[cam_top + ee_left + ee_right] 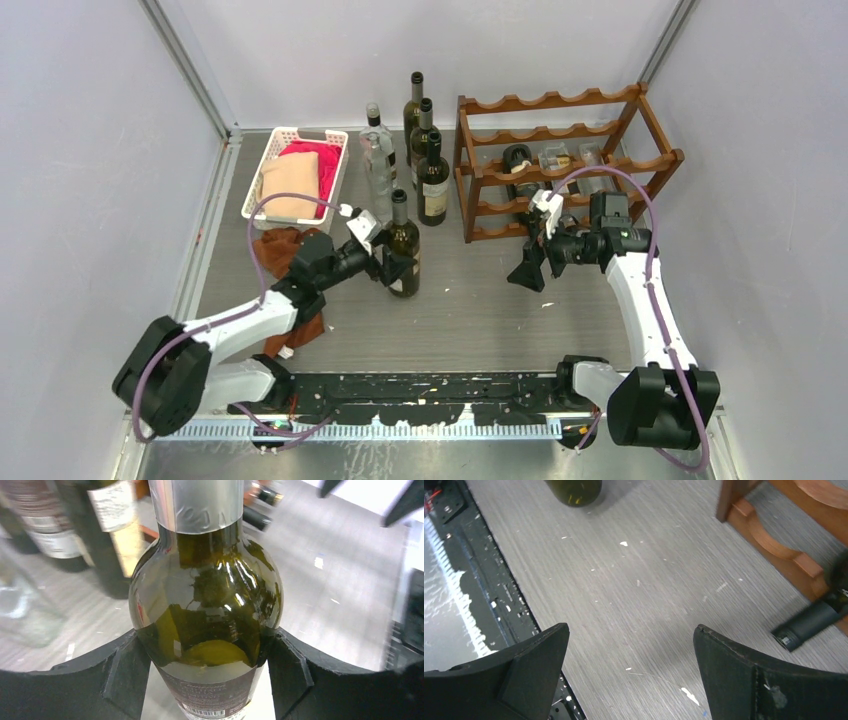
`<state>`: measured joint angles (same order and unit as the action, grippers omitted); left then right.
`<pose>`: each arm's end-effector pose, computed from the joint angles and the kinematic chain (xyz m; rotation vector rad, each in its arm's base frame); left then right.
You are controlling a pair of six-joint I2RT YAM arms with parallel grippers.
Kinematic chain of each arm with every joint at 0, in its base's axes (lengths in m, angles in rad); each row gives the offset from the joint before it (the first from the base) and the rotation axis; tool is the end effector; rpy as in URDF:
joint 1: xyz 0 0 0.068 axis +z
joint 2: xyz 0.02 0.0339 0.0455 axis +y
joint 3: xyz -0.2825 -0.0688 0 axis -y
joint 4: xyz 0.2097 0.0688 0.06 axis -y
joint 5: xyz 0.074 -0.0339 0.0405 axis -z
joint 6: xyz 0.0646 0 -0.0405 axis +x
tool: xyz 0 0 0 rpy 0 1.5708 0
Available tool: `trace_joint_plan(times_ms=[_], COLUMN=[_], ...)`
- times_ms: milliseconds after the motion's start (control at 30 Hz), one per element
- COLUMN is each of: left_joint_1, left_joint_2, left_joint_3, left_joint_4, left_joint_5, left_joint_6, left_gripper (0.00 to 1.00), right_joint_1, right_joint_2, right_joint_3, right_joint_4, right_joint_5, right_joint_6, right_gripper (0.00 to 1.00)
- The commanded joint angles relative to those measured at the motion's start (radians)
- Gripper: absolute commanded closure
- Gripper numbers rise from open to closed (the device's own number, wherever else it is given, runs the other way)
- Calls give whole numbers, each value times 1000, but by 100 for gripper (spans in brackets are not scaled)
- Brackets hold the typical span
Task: Put the wine bottle on the wine rack
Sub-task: Pick up the wine bottle from the center of the board.
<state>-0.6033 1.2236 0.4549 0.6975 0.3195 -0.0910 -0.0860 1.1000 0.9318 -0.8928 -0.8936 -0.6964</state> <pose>0.1954 -0.1593 0.2669 0.6694 1.5611 -0.7867 0.1682 0.0360 0.2894 -0.9396 2.0519 0.7694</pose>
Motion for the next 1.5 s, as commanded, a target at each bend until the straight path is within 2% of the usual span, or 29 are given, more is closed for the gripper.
trace_joint_plan(times_ms=[0, 133, 267, 367, 533, 633, 800, 900, 1100, 1333, 1467], left_joint_1=[-9, -26, -79, -142, -209, -232, -258, -269, -278, -282, -282], left_joint_2=[-135, -173, -150, -119, -73, -51, -5, 11, 33, 54, 66], left_joint_3=[88, 125, 167, 209, 248, 261, 284, 297, 306, 311, 308], left_joint_4=[-218, -364, -418, -464, -461, -453, -441, -435, -414, -405, -393], left_joint_5=[261, 330, 351, 322, 285, 271, 268, 261, 272, 282, 288], left_joint_6=[-63, -41, -14, 36, 56, 58, 59, 58, 42, 28, 17], left_gripper=[100, 100, 100, 100, 100, 100, 100, 100, 100, 100, 100], right_joint_1=[60, 177, 273, 336, 414, 438, 502, 515, 529, 536, 540], right_joint_2=[-2, 39, 89, 131, 176, 201, 210, 212, 214, 219, 228], right_joint_3=[14, 120, 251, 341, 414, 437, 361, 328, 297, 277, 279], right_joint_4=[-130, -295, -343, -326, -154, -131, -15, 29, 70, 124, 130], right_joint_5=[-120, -136, -135, -151, -156, -184, -174, -159, -116, -106, -105], right_joint_6=[-212, -407, -411, -326, 11, 92, 197, 241, 262, 305, 312], right_gripper=[0, 0, 0, 0, 0, 0, 1, 7, 28, 39, 57])
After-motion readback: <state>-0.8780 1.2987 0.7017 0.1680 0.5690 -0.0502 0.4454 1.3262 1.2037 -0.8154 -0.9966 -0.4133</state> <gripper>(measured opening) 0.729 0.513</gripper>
